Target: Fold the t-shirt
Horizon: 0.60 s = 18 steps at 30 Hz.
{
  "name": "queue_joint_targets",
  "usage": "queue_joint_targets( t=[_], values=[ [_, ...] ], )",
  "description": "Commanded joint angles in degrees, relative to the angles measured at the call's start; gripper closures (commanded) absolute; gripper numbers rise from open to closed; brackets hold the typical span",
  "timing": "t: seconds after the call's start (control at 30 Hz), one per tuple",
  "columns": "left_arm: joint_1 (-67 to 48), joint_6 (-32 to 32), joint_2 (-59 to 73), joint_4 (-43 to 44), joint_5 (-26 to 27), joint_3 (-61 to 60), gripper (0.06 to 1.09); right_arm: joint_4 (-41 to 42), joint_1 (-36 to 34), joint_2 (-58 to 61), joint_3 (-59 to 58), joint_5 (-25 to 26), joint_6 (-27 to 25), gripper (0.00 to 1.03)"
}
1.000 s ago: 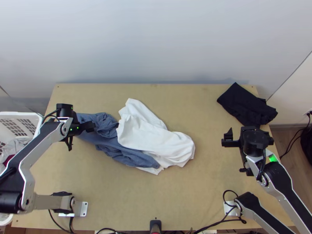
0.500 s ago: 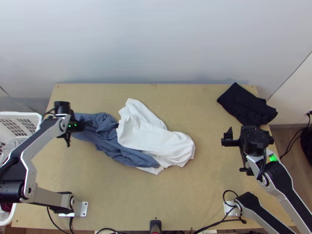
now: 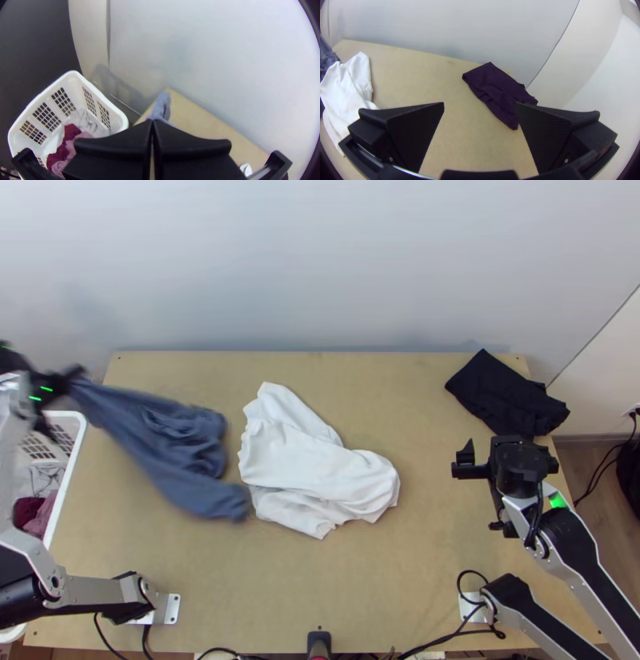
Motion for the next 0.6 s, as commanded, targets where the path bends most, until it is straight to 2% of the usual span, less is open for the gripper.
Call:
queue_joint_targets(
  t=[0.0,0.2,0.37,0.57],
  values=[
    [13.15,-1.88,0.56,-1.22,0.13,16.67,1.05,0.52,0.63,0.71,0.08,-0.03,-0.01,0.05],
    [23.96,-3.46,2.32,-0.78,0.04,26.07,1.05,0.52,1.16,1.24,0.44,-0.03,-0.36,0.05],
    [33.54,-3.37,2.49,5.28,-0.05,28.01,1.05,0.52,1.77,1.59,0.70,0.06,-0.36,0.05],
    [40.83,-1.17,4.08,6.95,0.22,27.57,1.05,0.52,2.21,1.59,0.52,-0.03,-0.36,0.05]
  ],
)
